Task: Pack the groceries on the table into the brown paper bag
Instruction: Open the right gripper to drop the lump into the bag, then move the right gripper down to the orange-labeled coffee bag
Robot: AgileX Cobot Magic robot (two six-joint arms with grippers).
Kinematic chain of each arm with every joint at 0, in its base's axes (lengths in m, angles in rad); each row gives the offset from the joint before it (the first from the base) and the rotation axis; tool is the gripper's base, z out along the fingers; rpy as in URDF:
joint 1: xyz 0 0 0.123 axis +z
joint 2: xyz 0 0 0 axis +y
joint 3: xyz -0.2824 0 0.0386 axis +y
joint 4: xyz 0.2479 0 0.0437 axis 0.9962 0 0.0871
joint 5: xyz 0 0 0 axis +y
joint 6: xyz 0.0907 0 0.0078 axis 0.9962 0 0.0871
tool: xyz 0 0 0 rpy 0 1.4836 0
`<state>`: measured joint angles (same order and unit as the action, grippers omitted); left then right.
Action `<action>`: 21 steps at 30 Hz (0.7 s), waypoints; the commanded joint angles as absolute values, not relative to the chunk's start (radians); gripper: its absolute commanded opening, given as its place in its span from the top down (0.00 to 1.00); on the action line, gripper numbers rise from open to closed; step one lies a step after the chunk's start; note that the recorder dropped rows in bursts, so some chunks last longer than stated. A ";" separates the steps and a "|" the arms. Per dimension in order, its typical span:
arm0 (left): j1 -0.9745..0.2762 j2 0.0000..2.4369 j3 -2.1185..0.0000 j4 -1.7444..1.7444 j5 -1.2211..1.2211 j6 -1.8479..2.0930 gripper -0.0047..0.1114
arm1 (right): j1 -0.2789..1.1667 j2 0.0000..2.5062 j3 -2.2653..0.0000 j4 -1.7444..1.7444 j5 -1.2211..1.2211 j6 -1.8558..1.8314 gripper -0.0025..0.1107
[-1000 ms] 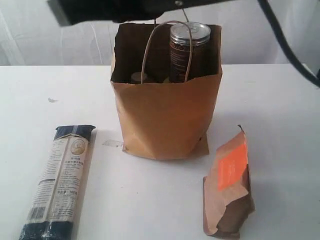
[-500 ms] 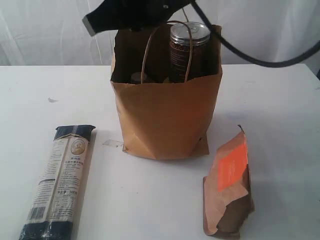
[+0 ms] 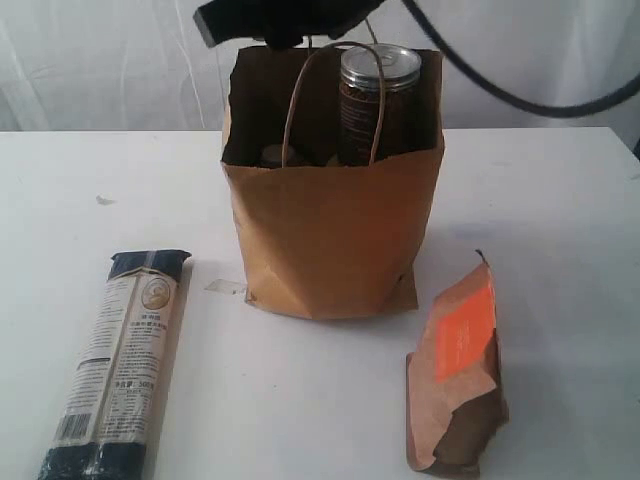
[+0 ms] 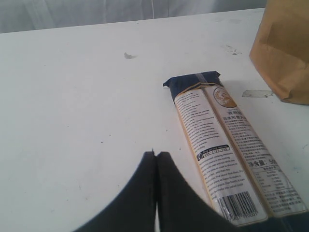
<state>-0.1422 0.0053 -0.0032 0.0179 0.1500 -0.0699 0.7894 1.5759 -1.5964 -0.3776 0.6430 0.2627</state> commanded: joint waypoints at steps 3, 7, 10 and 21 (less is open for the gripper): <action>-0.143 0.000 0.000 0.008 0.151 -0.070 0.96 | 0.786 1.438 -1.604 -0.389 0.738 0.268 0.57; -0.143 0.000 0.000 0.008 0.151 -0.070 0.96 | 0.786 1.349 -1.577 -0.378 0.831 0.266 0.57; -0.143 0.000 0.000 0.008 0.151 -0.070 0.96 | 0.786 1.255 -1.514 -0.366 0.866 0.266 0.57; -0.143 0.000 0.000 0.008 0.151 -0.070 0.96 | 0.786 0.859 -1.097 -0.182 0.882 0.152 0.57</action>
